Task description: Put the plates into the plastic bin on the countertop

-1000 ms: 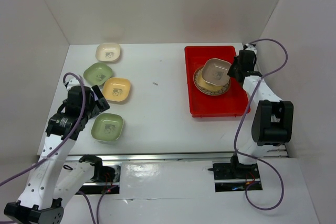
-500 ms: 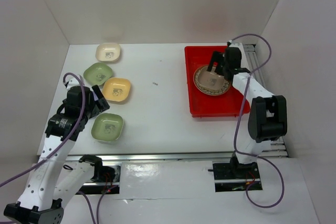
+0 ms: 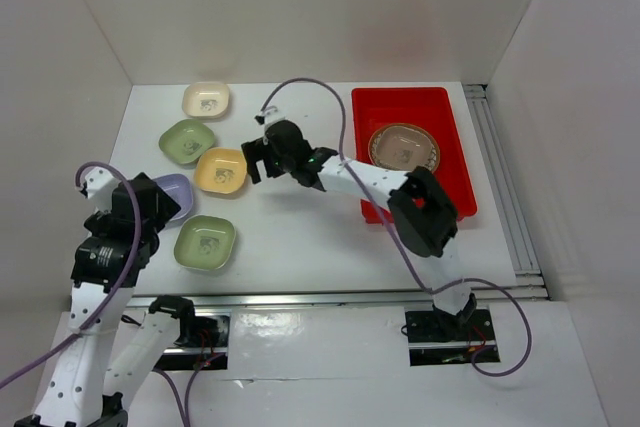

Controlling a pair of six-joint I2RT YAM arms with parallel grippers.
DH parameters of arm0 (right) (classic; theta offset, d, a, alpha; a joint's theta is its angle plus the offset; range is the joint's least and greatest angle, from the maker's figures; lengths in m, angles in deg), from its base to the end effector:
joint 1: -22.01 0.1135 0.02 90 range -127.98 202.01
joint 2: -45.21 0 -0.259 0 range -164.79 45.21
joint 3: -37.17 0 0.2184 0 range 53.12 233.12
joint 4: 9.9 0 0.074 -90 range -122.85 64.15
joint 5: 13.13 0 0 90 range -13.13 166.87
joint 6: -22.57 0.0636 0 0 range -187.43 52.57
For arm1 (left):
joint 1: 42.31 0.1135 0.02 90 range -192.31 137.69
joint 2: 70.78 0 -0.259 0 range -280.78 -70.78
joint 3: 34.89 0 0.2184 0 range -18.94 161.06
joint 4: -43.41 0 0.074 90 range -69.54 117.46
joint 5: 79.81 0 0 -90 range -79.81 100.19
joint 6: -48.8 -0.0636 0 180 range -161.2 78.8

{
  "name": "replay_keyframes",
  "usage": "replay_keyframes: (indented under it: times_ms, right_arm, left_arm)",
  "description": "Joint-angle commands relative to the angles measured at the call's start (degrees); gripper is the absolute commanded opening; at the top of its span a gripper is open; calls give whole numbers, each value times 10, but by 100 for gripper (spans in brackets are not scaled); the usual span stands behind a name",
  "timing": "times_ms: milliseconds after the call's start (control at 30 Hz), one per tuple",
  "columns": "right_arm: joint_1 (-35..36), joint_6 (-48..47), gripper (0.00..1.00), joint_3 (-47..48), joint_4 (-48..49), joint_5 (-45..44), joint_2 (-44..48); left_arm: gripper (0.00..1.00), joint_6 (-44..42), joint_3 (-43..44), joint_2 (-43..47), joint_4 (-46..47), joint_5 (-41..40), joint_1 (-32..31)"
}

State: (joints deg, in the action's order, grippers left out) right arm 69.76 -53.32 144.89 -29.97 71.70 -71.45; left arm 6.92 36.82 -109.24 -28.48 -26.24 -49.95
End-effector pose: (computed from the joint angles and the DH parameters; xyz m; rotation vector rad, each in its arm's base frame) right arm 0.3216 0.3456 0.2444 -0.5605 2.0492 0.5606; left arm 0.1018 0.0245 0.3162 -1.0256 1.8327 0.1370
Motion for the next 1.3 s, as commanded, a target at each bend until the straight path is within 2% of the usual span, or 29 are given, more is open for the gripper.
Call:
replay_keyframes:
  times_ms: [0,167,400,600,667,733,800,833,933,967,1100,1133,1267]
  right_arm:
    - [-2,14,100,61,31,-23,-41]
    - [10,20,100,136,31,-48,-114]
    - [16,27,100,170,31,-55,-177]
    - [22,14,91,252,-26,-83,-252]
    - [27,9,83,269,-31,-83,-275]
    - [27,9,68,280,-38,-83,-285]
    - [27,15,48,286,-38,-83,-291]
    - [27,15,30,286,-38,-95,-291]
    - [27,32,4,274,-60,-124,-276]
    - [27,43,0,265,-60,-146,-267]
    - [16,51,0,191,-66,-193,-166]
    - [10,51,0,154,-49,-194,-143]
    - [-21,36,0,108,-50,-194,-33]
  left_arm:
    - [100,11,16,11,0,-23,3]
    - [100,0,16,-10,10,-6,3]
    - [100,-18,11,-10,23,6,3]
    - [100,-18,11,-15,29,11,3]
    - [100,-24,11,-10,29,16,3]
    - [100,-24,11,-10,29,16,3]
    - [100,-24,11,-10,29,16,3]
    - [100,-24,11,-10,29,16,3]
    - [100,-24,11,-5,29,21,3]
    - [100,-29,11,-5,35,21,3]
    - [100,-29,11,0,35,21,3]
    - [100,-29,11,0,35,28,3]
    - [100,-41,6,0,41,33,3]
